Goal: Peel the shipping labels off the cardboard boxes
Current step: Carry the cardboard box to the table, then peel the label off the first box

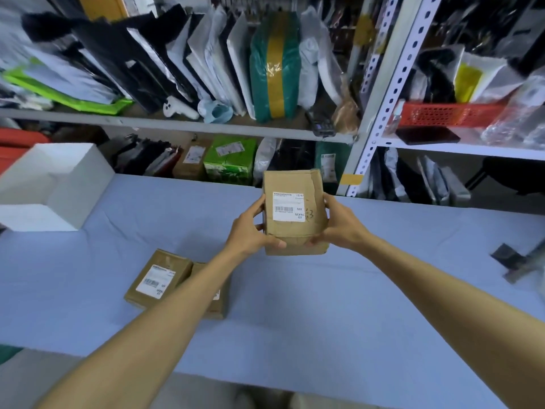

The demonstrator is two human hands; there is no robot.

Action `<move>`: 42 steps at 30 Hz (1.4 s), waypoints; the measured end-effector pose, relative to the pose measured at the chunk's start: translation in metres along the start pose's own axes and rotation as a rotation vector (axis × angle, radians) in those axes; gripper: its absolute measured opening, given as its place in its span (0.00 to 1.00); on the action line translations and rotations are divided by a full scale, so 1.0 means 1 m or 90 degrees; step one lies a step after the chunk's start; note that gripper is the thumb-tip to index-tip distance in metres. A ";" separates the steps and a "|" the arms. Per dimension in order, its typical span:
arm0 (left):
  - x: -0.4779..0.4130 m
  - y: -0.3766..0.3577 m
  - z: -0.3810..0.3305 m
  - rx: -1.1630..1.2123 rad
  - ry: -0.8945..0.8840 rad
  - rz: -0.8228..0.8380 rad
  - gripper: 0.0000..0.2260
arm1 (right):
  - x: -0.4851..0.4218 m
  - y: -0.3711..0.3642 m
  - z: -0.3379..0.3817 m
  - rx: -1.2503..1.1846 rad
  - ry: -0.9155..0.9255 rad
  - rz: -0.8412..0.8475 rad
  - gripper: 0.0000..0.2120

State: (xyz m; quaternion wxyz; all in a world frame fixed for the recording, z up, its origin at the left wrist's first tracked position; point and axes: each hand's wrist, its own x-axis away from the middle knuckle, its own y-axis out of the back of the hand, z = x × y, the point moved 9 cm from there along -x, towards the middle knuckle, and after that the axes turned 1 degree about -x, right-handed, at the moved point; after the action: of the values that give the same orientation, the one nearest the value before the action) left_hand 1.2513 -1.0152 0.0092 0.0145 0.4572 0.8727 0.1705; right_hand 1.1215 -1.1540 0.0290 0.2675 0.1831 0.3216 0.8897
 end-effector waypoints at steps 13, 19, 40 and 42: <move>0.026 -0.053 0.117 0.070 0.132 0.052 0.54 | 0.029 -0.083 -0.093 -0.119 -0.105 -0.013 0.53; 0.055 -0.080 0.159 0.090 0.159 0.067 0.52 | 0.059 -0.124 -0.133 -0.090 -0.179 0.039 0.59; 0.073 -0.063 0.173 -0.048 0.130 0.033 0.38 | 0.078 -0.154 -0.132 -0.124 -0.206 0.109 0.59; 0.074 -0.062 0.174 -0.047 0.125 0.034 0.38 | 0.078 -0.155 -0.128 -0.125 -0.202 0.112 0.59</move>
State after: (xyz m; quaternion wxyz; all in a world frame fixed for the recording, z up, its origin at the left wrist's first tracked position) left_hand 1.1901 -0.9389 -0.1641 -0.0584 0.4605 0.8506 0.2471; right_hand 1.0520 -1.0675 -0.1563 0.2528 0.3216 0.1702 0.8965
